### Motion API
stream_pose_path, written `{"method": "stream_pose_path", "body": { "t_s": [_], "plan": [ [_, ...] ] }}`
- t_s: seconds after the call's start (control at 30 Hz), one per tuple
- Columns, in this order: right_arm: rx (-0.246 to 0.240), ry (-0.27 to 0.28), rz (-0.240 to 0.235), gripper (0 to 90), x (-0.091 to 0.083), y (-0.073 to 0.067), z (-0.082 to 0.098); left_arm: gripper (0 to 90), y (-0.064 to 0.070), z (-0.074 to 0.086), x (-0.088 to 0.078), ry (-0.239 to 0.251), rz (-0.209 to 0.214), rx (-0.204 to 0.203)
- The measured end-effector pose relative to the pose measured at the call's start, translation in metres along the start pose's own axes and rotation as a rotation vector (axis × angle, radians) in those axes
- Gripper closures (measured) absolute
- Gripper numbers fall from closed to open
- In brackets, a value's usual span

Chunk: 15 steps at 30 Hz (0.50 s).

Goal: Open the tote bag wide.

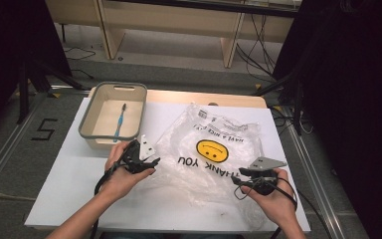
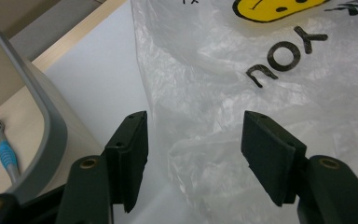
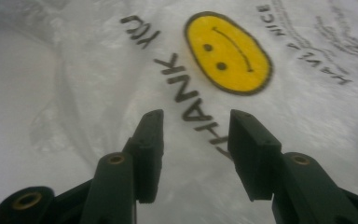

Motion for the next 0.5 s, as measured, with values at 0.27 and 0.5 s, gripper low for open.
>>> {"method": "stream_pose_path", "body": {
  "t_s": [0.27, 0.5],
  "plan": [
    [-0.124, -0.043, -0.134, 48.7, 0.024, -0.034, -0.006, 38.8, 0.002, 0.018, -0.024, 0.012, 0.013, -0.018],
    [-0.193, -0.104, -0.187, 44.6, 0.037, -0.049, -0.001, 37.9, 0.004, 0.032, -0.036, 0.005, 0.013, -0.023]
  ]
}}
Point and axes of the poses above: each handheld gripper's, and its own axes: x roughly forward along the jaws, z roughly out of its underside, y roughly to its right, the point moved 6 cm from there along x, roughly forward along the jaws, and after that the axes turned 1 degree about -y, right-handed, at the moved point
